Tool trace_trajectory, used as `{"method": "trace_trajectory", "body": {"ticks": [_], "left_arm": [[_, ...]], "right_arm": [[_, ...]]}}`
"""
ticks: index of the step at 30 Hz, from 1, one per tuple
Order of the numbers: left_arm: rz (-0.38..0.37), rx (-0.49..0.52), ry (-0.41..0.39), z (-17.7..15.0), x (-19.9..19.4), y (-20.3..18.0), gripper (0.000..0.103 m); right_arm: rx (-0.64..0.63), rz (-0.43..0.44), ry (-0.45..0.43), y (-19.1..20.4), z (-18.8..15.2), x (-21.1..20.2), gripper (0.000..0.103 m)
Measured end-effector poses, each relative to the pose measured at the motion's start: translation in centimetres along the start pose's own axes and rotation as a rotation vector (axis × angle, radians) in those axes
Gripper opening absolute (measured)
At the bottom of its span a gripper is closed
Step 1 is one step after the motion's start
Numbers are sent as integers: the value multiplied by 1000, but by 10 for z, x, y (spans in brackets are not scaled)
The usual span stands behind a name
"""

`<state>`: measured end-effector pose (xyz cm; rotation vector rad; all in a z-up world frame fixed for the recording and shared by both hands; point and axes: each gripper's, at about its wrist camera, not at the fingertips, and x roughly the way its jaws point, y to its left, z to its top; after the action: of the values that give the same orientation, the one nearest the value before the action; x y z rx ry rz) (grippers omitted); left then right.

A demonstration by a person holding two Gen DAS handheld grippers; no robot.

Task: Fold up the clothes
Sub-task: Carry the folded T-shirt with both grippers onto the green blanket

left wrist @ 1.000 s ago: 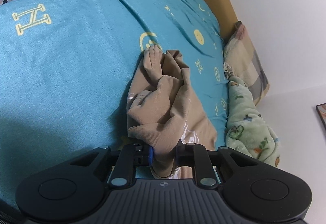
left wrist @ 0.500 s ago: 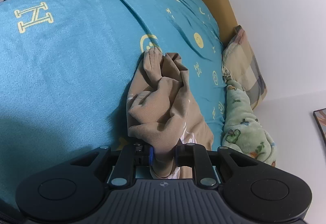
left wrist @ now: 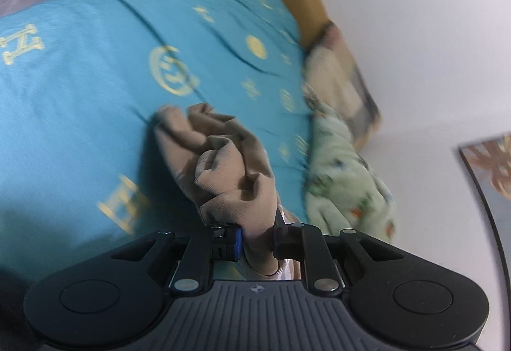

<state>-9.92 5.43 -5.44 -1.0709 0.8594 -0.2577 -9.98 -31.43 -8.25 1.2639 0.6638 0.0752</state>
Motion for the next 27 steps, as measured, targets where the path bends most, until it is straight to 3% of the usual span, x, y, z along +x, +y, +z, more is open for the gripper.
{"method": "trace_trajectory", "body": {"ticks": [3,6,12,16,19,23,27], "left_arm": [[-31,57,62,-20,6,-44,17],[-67,117,132,-43,40,-101,17],[-163,227,258,-87,136,-230,17],[-305,328,309,-116,205,-331,17],[-416,435,318,-142,251,-402,17],[-464,590,310,-181,299,-428,18],[-386,759,350,-215,336,-379,18]], "right_arm": [[-3,27,-62,4,20,-49,18],[-11,34,-120,5,50,-95,18],[-74,17,-272,16,151,-166,18],[-180,31,-420,44,241,-214,18],[-313,44,-558,68,289,-248,18],[-437,-47,-689,67,314,-263,18],[-401,-187,-679,12,317,-240,18]]}}
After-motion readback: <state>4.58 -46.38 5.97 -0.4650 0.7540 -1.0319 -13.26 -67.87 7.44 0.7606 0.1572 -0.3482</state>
